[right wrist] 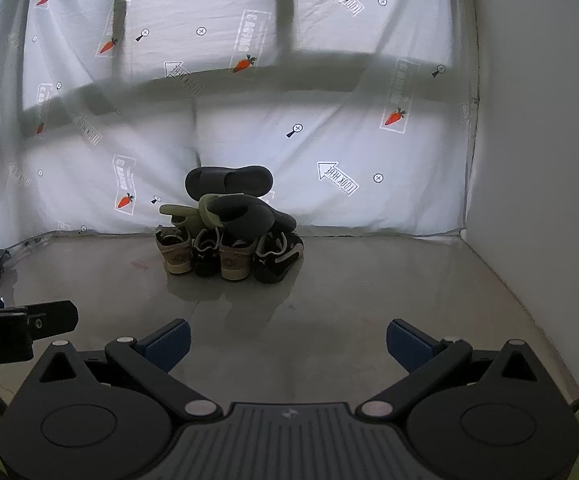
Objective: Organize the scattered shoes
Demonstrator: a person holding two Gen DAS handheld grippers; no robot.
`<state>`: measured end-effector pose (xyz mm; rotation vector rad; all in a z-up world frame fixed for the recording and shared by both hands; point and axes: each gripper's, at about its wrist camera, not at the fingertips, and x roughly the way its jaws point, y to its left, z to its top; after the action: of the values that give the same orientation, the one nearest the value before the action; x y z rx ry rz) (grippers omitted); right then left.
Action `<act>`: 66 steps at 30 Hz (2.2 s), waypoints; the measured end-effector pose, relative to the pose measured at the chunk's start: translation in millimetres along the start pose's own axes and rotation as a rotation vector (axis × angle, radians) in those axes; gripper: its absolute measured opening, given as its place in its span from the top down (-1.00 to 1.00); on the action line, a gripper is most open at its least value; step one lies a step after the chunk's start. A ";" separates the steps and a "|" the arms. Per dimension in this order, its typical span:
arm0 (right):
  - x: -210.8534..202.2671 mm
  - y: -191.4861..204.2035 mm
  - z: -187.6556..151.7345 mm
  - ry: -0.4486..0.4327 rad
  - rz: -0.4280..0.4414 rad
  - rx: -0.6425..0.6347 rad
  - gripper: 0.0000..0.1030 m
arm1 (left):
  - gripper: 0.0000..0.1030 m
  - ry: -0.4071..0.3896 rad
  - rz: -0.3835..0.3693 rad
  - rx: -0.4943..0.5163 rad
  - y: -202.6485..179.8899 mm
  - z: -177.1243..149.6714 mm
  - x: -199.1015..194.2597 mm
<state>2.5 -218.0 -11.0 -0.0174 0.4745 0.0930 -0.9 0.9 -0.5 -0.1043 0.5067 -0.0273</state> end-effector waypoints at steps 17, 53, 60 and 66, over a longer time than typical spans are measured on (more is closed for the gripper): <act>7.4 4.9 -2.4 0.011 -0.011 0.002 -1.00 | -0.99 0.011 0.010 0.009 5.3 -2.4 -3.3; 10.8 8.7 -4.4 0.048 -0.019 0.010 -1.00 | -0.99 0.046 -0.002 -0.001 14.6 -4.7 7.3; 36.7 0.8 3.3 0.068 -0.009 -0.007 -1.00 | -0.99 0.062 0.012 -0.015 8.1 -4.7 30.5; 69.7 -12.6 11.1 0.068 0.002 -0.001 -1.00 | -0.99 0.066 0.030 -0.023 3.4 -1.0 61.1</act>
<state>70.4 -224.1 -33.0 -0.0206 0.5428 0.0949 52.0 1.0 -31.2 -0.1183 0.5741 0.0040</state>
